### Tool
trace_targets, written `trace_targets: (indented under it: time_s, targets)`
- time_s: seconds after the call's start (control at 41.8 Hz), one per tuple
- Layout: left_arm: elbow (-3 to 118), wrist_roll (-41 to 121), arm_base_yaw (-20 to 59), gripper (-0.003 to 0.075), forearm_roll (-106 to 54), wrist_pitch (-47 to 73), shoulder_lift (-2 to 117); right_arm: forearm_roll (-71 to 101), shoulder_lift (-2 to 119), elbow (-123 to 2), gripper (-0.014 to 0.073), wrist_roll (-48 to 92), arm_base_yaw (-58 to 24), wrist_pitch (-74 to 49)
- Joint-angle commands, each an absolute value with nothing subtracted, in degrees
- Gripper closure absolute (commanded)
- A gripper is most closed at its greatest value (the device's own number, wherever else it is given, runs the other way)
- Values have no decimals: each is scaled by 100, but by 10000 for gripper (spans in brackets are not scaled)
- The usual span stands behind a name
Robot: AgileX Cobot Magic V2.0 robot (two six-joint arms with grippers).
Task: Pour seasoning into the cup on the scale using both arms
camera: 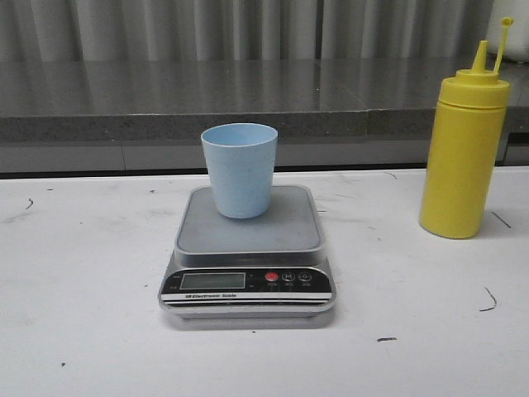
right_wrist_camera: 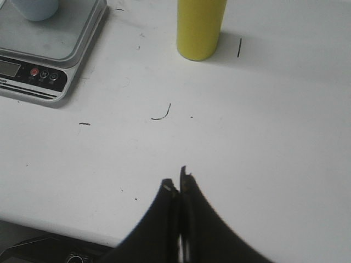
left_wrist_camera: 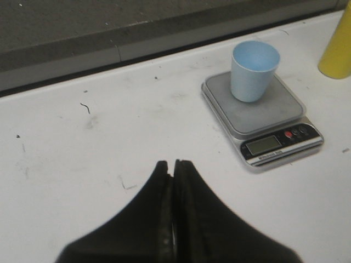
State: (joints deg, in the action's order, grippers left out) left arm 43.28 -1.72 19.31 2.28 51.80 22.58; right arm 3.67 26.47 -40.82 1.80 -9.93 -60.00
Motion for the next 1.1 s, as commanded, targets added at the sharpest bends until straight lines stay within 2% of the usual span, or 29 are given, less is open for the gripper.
trace_targets:
  time_s: [0.0, 0.287, 0.693, 1.076]
  targets:
    - [3849, -249, 1686, 740, 345, 3833, 1900, 371, 2677, -4274, 662, 233, -1009, -5702]
    - [1794, -249, 661, 740, 171, 1646, 755, 371, 2677, -4274, 662, 233, -1009, -5702]
    - [93, -249, 392, 740, 0, -293, -30, 371, 2677, -4274, 662, 233, -1009, -5702]
    - [-164, -249, 55, 740, -118, -454, -137, 371, 2684, -4274, 662, 233, -1009, -5701]
